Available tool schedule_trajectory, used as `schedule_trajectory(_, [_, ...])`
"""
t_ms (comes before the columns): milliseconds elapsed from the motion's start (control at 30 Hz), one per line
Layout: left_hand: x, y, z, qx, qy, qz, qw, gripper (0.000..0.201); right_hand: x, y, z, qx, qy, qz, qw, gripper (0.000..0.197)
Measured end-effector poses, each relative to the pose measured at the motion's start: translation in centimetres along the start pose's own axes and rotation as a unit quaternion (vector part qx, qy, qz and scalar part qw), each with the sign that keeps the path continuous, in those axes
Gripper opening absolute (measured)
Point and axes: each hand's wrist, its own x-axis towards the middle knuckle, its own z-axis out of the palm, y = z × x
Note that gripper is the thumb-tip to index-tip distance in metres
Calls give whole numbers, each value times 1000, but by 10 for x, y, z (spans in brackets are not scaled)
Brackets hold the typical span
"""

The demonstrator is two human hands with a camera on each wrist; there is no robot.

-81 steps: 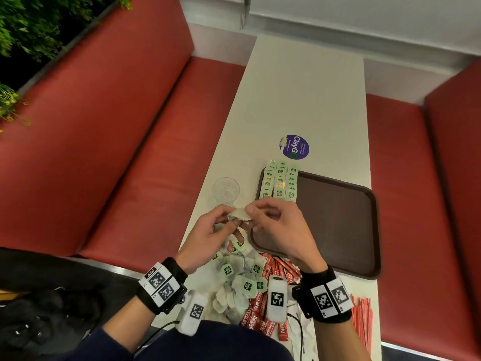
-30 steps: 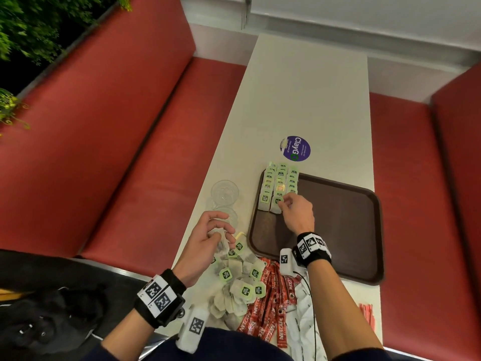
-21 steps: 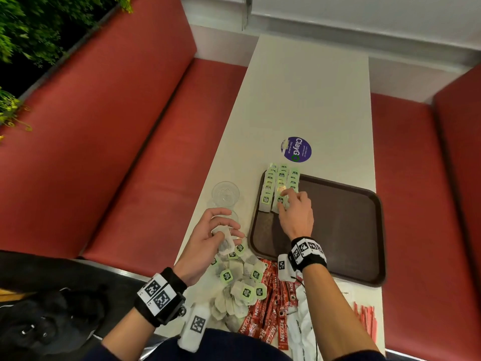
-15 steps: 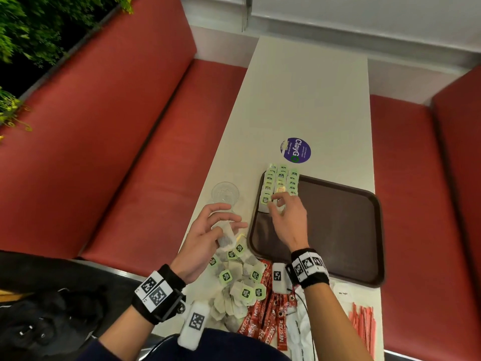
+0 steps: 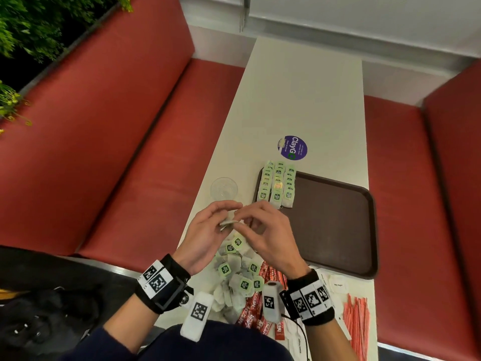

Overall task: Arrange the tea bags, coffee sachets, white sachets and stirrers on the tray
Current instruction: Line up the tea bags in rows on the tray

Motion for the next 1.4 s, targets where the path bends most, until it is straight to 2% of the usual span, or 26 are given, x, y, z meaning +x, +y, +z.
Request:
schedule_trajectory(100, [-4, -1, 0, 10, 7, -7, 1000, 36, 4, -1, -3, 58, 67, 81, 993, 4])
schedule_trajectory(200, [-6, -4, -2, 131, 12, 34, 991, 30, 6, -1, -7, 126, 90, 148, 977, 4])
schedule_trajectory(333, [-2, -10, -1, 199, 42, 79, 976, 16, 4, 0, -8, 151, 107, 151, 971, 6])
schedule_trajectory(567, [8, -18, 11, 228, 13, 60, 972, 15, -3, 5, -11, 158, 122, 154, 968, 11])
schedule_trajectory(767, [16, -28, 22, 252, 15, 61, 966, 21, -11, 19, -24, 163, 149, 191, 957, 27])
schedule_trajectory(833, [19, -30, 17, 294, 16, 70, 953, 23, -10, 37, -39, 139, 188, 219, 947, 29])
schedule_trajectory(933, [20, -32, -2, 350, 47, 81, 932, 20, -7, 87, -64, 33, 228, 270, 935, 24])
schedule_trajectory(1033, [19, -32, -27, 378, 94, 84, 917, 18, 0, 138, -73, -32, 199, 315, 927, 19])
schedule_trajectory(1200, [21, -32, -60, 405, 163, 71, 897, 20, 19, 189, -62, -75, 119, 334, 932, 19])
schedule_trajectory(1300, [23, -34, -72, 419, 192, 68, 885, 21, 25, 208, -53, -99, 122, 332, 930, 18])
schedule_trajectory(1400, [22, -37, -80, 419, 211, 64, 881, 21, 29, 202, -49, -104, 144, 329, 928, 14])
